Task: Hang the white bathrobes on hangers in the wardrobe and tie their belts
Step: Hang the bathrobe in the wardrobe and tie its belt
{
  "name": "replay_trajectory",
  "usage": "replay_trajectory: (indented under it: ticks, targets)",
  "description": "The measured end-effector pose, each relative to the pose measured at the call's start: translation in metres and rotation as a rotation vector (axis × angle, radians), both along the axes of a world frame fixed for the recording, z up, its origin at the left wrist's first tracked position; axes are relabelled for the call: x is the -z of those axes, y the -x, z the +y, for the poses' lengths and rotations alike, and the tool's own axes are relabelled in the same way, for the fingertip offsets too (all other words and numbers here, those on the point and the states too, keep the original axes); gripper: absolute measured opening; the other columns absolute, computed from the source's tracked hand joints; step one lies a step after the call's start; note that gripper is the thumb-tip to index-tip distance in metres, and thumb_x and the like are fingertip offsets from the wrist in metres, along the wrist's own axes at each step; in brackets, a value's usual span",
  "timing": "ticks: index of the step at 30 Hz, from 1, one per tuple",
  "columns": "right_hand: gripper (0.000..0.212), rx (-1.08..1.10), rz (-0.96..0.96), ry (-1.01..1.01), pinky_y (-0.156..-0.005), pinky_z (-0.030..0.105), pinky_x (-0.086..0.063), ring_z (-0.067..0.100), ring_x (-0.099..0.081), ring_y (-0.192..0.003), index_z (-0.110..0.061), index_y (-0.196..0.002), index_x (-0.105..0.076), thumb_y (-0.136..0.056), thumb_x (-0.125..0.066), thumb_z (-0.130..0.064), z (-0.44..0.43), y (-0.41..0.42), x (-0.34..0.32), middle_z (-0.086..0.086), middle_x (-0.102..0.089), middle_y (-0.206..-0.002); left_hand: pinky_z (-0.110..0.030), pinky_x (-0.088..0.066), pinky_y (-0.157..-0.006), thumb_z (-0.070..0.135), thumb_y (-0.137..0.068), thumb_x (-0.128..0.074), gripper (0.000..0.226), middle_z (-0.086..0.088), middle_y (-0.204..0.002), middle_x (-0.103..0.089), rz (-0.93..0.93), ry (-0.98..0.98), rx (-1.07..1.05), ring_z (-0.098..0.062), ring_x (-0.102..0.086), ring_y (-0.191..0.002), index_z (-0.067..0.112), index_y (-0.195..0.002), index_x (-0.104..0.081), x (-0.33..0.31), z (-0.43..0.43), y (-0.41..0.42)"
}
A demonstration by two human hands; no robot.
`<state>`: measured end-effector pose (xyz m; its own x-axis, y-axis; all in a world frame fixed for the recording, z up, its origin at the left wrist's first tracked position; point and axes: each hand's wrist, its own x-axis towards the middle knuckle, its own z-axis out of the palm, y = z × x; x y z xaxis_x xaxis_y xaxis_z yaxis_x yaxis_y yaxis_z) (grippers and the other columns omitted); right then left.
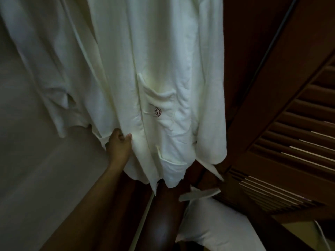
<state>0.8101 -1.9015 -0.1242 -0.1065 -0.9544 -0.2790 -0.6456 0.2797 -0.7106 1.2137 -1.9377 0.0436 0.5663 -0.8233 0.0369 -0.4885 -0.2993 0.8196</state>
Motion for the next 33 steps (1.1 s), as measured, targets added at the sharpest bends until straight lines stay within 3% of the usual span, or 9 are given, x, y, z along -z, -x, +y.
replay_trajectory:
  ticks: [2,4,7,13,18,21,24,29,33]
  targets:
    - [0.019,0.017,0.001,-0.044,-0.068,0.035,-0.049,0.030,-0.064,-0.068,-0.002,-0.087,-0.071,-0.086,-0.065,-0.020,0.011,0.013,-0.005,0.014,-0.066,-0.075,-0.035,-0.045,-0.075,0.016,-0.091,-0.065,0.017,-0.011,-0.096,-0.060,-0.005,0.007,-0.120,-0.031,-0.059,-0.090,0.005,-0.098,-0.053,0.001,0.007,0.014]
    - [0.047,0.017,-0.027,-0.027,-0.072,0.027,-0.046,0.026,-0.065,-0.073,0.003,-0.102,-0.072,-0.073,-0.060,-0.032,0.017,0.007,-0.032,0.011,-0.068,-0.085,-0.029,-0.037,-0.075,0.015,-0.086,-0.071,0.028,-0.008,-0.103,-0.053,0.030,0.097,-0.188,-0.025,-0.052,-0.090,0.008,-0.104,-0.050,-0.007,0.020,0.044]
    - [0.045,-0.191,-0.123,-0.109,-0.080,0.016,-0.049,0.010,-0.067,-0.092,-0.019,-0.115,-0.067,-0.076,-0.080,-0.036,0.019,-0.018,-0.077,-0.003,-0.069,-0.107,-0.028,-0.043,-0.068,0.021,-0.089,-0.069,0.020,0.008,-0.087,-0.053,0.074,0.162,0.094,-0.012,-0.052,-0.075,0.019,-0.098,-0.051,-0.009,0.043,0.103]
    - [0.010,-0.228,-0.354,-0.034,-0.058,0.015,-0.047,-0.001,-0.067,-0.065,-0.018,-0.095,-0.072,-0.091,-0.076,-0.026,0.019,-0.066,-0.130,-0.004,-0.072,-0.078,-0.028,-0.025,-0.119,0.042,-0.104,-0.044,0.056,0.002,-0.163,-0.031,-0.120,-0.063,0.542,-0.010,-0.029,-0.148,0.025,-0.157,-0.035,0.032,0.014,0.120]
    - [0.008,-0.100,-0.261,0.123,-0.058,0.006,-0.044,-0.010,-0.065,-0.068,-0.023,-0.096,-0.069,-0.094,-0.072,-0.015,0.022,-0.074,-0.121,-0.011,-0.070,-0.085,-0.032,-0.043,-0.114,0.030,-0.104,-0.052,0.042,0.005,-0.146,-0.057,0.212,-0.354,0.685,-0.012,-0.054,-0.133,0.023,-0.145,-0.056,0.011,0.006,0.080]
    - [0.020,-0.089,-0.112,0.208,-0.065,0.007,-0.040,-0.007,-0.061,-0.076,-0.017,-0.115,-0.070,-0.096,-0.069,-0.013,0.020,-0.075,-0.115,-0.009,-0.067,-0.104,-0.021,-0.055,-0.082,0.017,-0.103,-0.057,0.021,0.003,-0.106,-0.078,0.466,-0.408,0.653,-0.013,-0.073,-0.099,0.019,-0.109,-0.077,0.003,0.029,0.037]
    - [0.044,-0.144,-0.099,0.191,-0.075,0.017,-0.041,0.009,-0.057,-0.104,-0.011,-0.135,-0.060,-0.093,-0.073,-0.018,0.014,-0.079,-0.113,-0.006,-0.060,-0.117,-0.016,-0.053,-0.060,0.007,-0.102,-0.055,0.023,-0.003,-0.089,-0.075,0.377,-0.465,0.400,-0.017,-0.068,-0.080,0.013,-0.095,-0.076,0.014,0.049,-0.037]
    - [0.074,-0.133,-0.248,0.076,-0.078,0.014,-0.045,0.004,-0.058,-0.105,-0.027,-0.140,-0.047,-0.078,-0.086,-0.041,-0.005,-0.110,-0.118,-0.016,-0.058,-0.119,-0.035,-0.050,-0.083,0.048,-0.095,-0.048,0.034,-0.003,-0.109,-0.066,0.057,-0.269,0.092,-0.024,-0.061,-0.093,0.021,-0.109,-0.065,0.001,0.011,-0.128]
    - [0.056,-0.030,-0.392,0.087,-0.066,0.003,-0.046,-0.015,-0.062,-0.084,-0.029,-0.114,-0.059,-0.070,-0.092,-0.042,-0.025,-0.148,-0.124,-0.024,-0.063,-0.103,-0.029,-0.049,-0.081,0.031,-0.082,-0.072,0.060,-0.001,-0.124,-0.061,0.280,-0.099,0.060,-0.022,-0.061,-0.108,0.007,-0.134,-0.055,-0.027,-0.050,-0.131]
